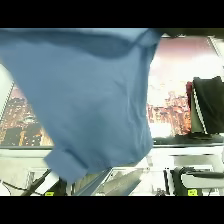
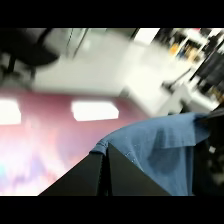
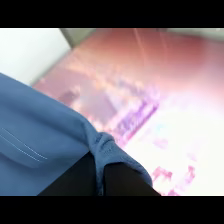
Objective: Fold the shirts.
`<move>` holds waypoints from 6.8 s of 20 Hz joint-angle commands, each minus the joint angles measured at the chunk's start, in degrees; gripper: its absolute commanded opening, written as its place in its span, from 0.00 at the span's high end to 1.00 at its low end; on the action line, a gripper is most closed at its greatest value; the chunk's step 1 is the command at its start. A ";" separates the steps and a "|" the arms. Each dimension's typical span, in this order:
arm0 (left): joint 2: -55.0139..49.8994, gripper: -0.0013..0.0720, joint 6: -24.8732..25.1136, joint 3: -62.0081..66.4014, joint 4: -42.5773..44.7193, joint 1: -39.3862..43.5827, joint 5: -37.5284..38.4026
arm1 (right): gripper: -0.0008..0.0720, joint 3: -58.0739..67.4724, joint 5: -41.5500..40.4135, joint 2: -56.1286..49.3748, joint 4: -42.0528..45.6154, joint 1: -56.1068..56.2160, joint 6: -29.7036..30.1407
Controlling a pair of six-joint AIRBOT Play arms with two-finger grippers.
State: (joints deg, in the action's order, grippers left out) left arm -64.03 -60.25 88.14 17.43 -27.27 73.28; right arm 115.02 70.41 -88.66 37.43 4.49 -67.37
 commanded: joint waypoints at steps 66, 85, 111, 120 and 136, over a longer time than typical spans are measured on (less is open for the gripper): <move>-35.78 0.97 -10.49 -30.53 35.32 8.02 7.91 | 0.58 -16.74 -7.58 -18.23 -3.17 -13.31 3.52; -32.52 0.53 -3.34 -0.28 38.56 9.97 23.17 | 0.31 -73.13 1.29 19.98 16.39 -23.93 -7.74; -14.12 0.53 11.93 -30.97 59.74 28.17 -0.46 | 0.54 -96.63 -14.71 22.93 -4.15 -13.79 5.29; -21.75 0.54 9.77 -30.95 66.95 31.06 -3.43 | 0.57 -96.61 -15.10 22.93 -6.16 -13.79 5.38; -7.30 0.95 11.56 -24.17 29.49 25.27 3.34 | 0.96 -82.44 6.38 34.40 -17.51 -16.39 9.14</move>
State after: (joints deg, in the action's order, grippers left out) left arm -76.51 -52.73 63.09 68.97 1.23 75.09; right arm 25.26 66.32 -59.96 26.55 -10.24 -58.83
